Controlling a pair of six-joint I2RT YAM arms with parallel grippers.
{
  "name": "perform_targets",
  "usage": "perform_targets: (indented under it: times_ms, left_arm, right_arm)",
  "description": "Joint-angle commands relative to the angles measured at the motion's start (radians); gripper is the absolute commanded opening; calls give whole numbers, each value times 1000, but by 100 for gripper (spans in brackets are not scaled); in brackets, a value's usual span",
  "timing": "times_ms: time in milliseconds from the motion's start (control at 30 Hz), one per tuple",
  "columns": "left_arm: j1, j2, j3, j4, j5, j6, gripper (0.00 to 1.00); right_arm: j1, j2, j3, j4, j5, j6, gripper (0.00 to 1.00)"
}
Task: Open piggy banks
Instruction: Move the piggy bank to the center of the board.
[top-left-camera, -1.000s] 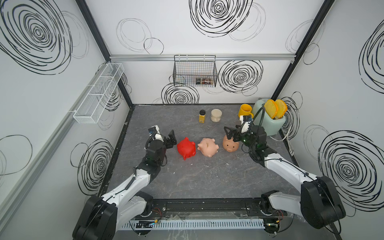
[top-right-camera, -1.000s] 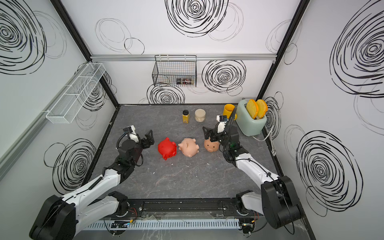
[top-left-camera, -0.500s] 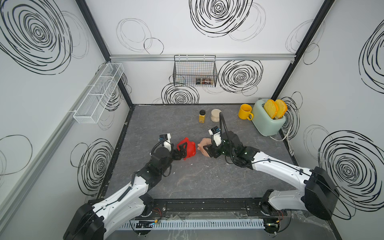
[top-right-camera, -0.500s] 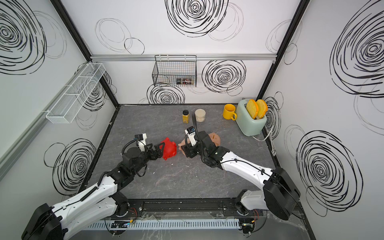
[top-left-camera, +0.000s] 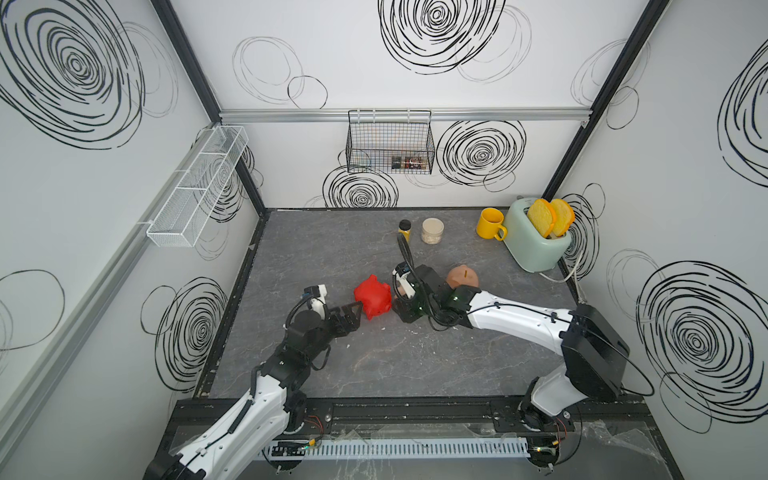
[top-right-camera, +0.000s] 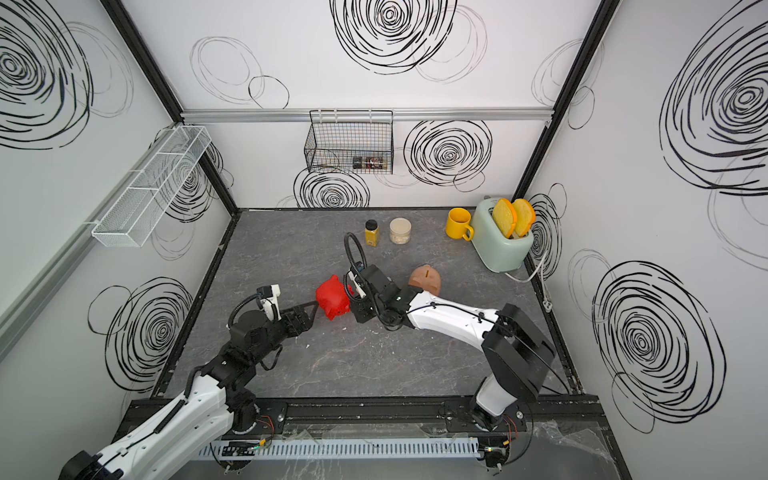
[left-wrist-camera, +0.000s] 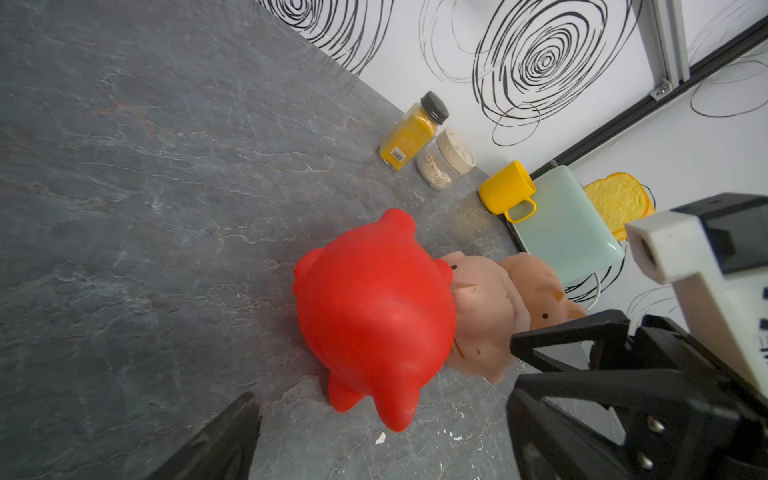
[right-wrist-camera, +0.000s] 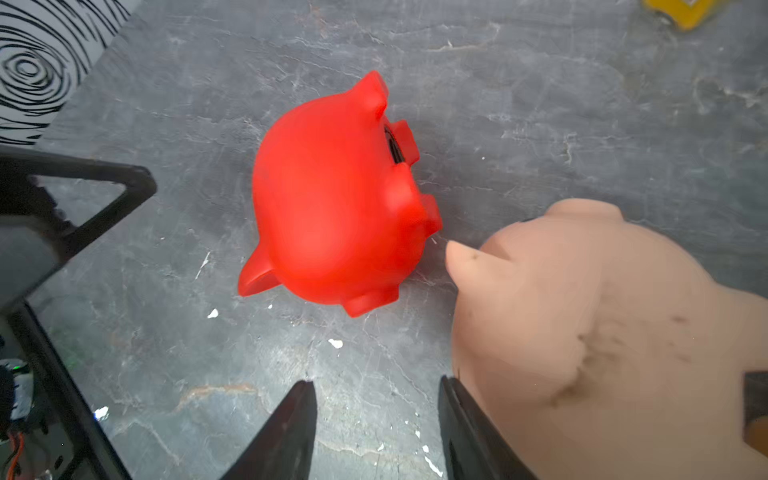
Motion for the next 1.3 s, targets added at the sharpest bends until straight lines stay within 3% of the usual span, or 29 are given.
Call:
perform_targets:
  times_ms: [0, 400, 700, 1067, 1267]
  left_arm:
    - [33, -6, 8, -30, 40, -16, 96]
    - [68, 52, 64, -141, -20, 3, 96]
    - [144, 75, 1, -57, 34, -86, 96]
    - [133, 40, -12, -31, 85, -10, 96]
    - [65, 43, 14, -52, 36, 0, 96]
  right_arm:
    - [2, 62, 64, -104, 31, 42, 50]
    - [-27, 151, 117, -139, 111, 70, 46]
    - [-115, 160, 106, -123, 97, 35, 46]
    - [-247, 196, 128, -97, 76, -21, 45]
    - [-307, 218, 149, -74, 70, -29, 45]
